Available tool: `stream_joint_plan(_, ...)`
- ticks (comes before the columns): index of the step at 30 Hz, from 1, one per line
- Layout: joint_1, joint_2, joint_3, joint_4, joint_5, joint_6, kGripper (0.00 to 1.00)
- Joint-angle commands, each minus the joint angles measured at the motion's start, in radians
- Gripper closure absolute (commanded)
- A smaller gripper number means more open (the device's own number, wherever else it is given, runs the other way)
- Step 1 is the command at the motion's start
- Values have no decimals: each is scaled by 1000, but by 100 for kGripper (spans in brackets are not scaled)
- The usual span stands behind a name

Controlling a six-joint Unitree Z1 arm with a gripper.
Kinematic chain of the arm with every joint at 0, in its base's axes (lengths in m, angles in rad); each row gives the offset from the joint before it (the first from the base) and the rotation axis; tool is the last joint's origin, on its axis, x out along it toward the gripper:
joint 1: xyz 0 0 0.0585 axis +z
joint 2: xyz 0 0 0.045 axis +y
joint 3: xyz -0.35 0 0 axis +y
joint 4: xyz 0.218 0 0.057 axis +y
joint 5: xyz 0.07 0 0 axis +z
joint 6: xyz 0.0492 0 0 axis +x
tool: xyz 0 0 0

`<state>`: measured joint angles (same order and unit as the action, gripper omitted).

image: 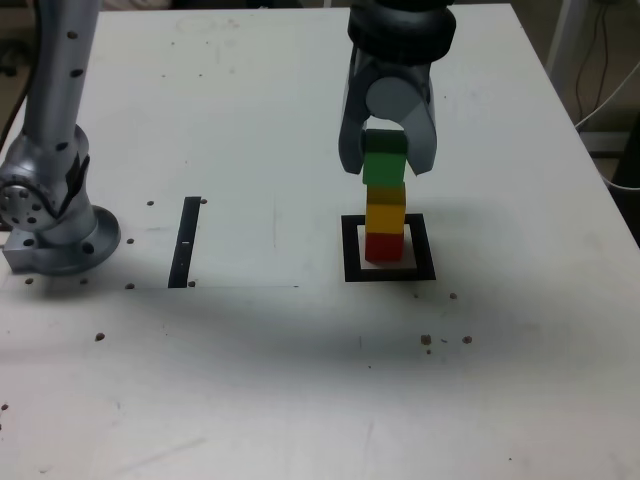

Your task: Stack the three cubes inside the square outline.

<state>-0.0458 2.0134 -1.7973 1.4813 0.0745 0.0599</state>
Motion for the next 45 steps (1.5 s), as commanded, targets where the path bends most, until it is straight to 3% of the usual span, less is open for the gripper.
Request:
stream_joint_plan(1,4,5,-1,-2,4,3,84)
stream_joint_plan(20,6,41,17,-20,-7,-2,80)
stream_joint_plan(27,6,45,16,-20,-13,-2,73)
stream_joint_plan(31,6,53,15,-20,-17,1,55)
stream_joint_plan(35,6,55,18,-20,-21,7,19)
stream_joint_plan(37,6,51,24,-20,-19,9,7)
stream_joint_plan(39,6,44,29,-19,-13,9,1)
stream_joint_plan(45,6,20,42,-16,2,9,1)
